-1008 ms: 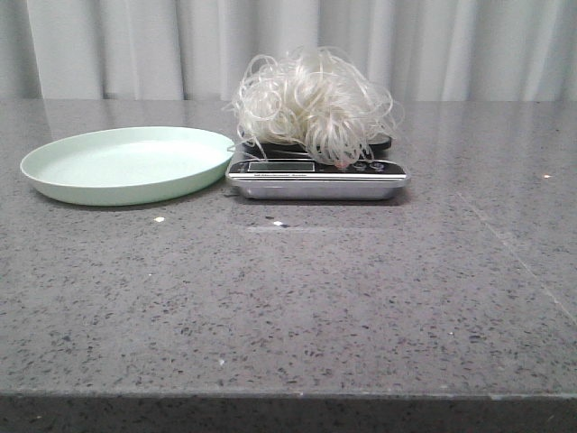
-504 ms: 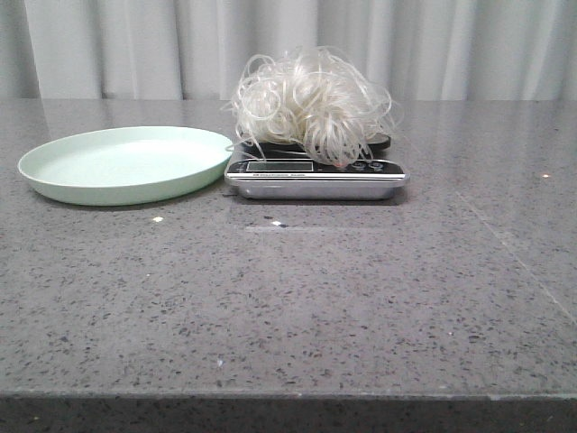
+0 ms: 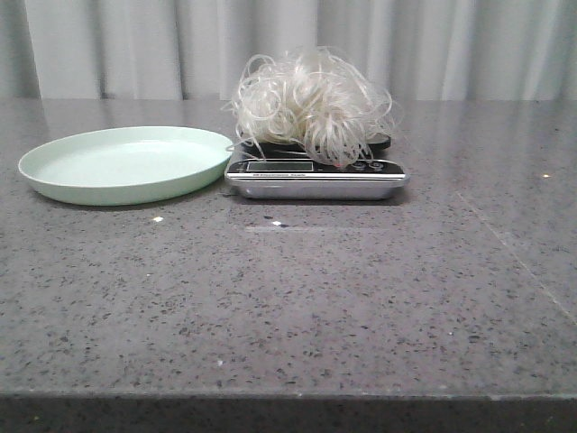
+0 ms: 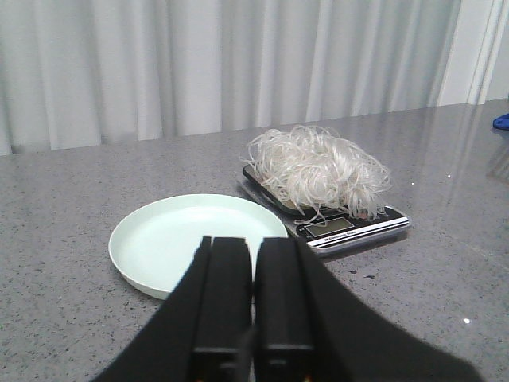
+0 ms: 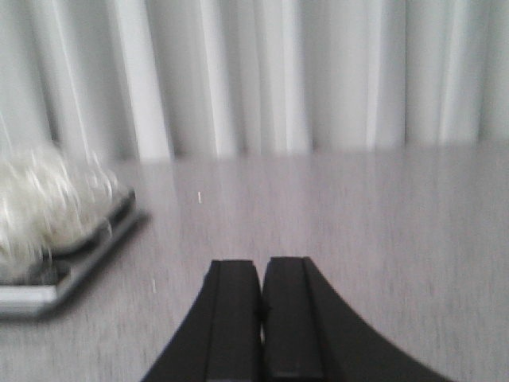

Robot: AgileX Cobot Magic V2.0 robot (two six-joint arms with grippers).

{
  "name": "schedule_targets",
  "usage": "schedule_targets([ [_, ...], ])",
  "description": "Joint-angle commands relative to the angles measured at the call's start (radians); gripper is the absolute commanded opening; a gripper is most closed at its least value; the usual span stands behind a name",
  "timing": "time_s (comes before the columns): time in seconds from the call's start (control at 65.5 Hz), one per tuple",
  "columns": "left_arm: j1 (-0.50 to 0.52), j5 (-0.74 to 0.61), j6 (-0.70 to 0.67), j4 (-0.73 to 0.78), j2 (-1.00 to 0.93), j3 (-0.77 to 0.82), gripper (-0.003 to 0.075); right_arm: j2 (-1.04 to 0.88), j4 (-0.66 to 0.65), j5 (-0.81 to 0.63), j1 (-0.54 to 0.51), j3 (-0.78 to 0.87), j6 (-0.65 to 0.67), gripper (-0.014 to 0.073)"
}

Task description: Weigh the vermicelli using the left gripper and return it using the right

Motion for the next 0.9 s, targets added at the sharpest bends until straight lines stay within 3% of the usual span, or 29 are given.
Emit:
schedule_targets([
  [0.0,0.001,-0.082,0.000,-0.010,0.015,-0.025,0.0134,-0.014,-0.004,-0.234,0.005,-0.040,-0.003,0.0159],
  [0.137,0.001,-0.085,0.000,-0.010,0.015,-0.025,0.0134,0.027,-0.004,-0.131,0.005,-0.189,0.036,0.0159],
  [0.214,0.001,-0.089,0.000,-0.010,0.015,-0.025,0.0134,0.098,-0.004,0.050,0.005,-0.341,0.037,0.0159],
  [0.397,0.001,-0.089,0.000,-0.010,0.015,-0.025,0.0134,0.311,-0.004,0.316,0.005,-0.580,0.037,0.0159],
  [0.718,0.001,-0.091,0.000,-0.010,0.015,-0.025,0.0134,0.454,-0.004,0.291,0.008,-0.610,0.037,0.0159],
  [0.885,0.001,-0.091,0.000,-0.010,0.015,-0.025,0.0134,0.545,-0.019,0.263,0.091,-0.645,0.036,0.0206],
])
